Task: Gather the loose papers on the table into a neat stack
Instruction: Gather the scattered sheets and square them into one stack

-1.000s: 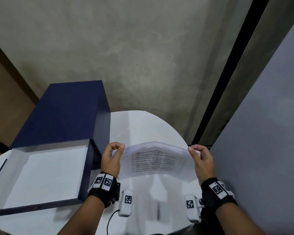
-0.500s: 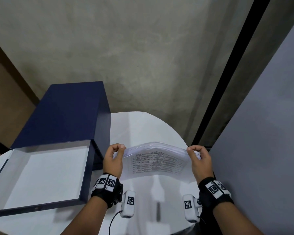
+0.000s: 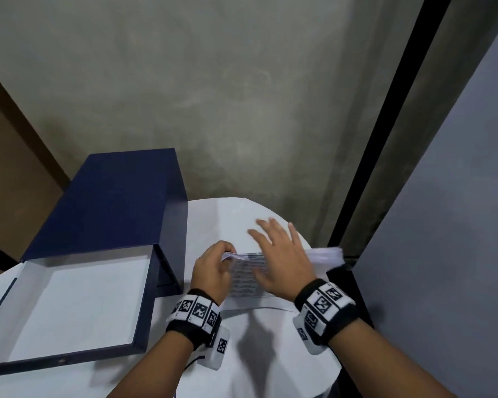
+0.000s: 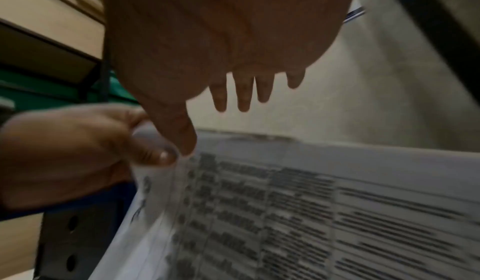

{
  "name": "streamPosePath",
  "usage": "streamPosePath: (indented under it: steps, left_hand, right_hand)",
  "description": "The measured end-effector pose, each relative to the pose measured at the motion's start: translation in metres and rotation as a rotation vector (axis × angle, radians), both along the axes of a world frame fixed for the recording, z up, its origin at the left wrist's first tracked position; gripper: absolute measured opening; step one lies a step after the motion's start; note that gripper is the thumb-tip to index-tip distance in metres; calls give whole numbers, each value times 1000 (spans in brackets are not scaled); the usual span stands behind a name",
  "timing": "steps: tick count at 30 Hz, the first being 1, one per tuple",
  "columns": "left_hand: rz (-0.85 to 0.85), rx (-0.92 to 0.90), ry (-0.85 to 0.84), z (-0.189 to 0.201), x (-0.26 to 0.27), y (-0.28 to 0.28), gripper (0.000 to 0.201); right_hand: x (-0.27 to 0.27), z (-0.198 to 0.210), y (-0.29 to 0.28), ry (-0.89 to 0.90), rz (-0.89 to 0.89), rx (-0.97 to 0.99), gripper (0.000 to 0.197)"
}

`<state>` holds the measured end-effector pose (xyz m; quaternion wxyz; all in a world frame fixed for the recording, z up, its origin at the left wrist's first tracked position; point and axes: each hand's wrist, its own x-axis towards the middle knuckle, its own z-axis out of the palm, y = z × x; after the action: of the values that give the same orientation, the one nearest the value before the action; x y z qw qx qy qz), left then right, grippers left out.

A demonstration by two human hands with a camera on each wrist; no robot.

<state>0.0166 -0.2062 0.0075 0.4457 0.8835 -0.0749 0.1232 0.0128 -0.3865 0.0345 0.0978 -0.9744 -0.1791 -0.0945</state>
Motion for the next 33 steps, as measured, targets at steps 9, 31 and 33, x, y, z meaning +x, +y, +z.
streamPosePath:
  steps: [9, 31, 33]
  left_hand:
    - [344, -47, -262, 34, 8, 9, 73]
    - [54, -559, 81, 19, 3, 8, 35]
    - [32, -598, 39, 22, 3, 10, 36]
  right_hand:
    - [13, 35, -37, 96, -113, 490, 16]
    - [-20, -11, -29, 196, -246, 1284, 39]
    - [-21, -6, -27, 141, -242, 1287, 36]
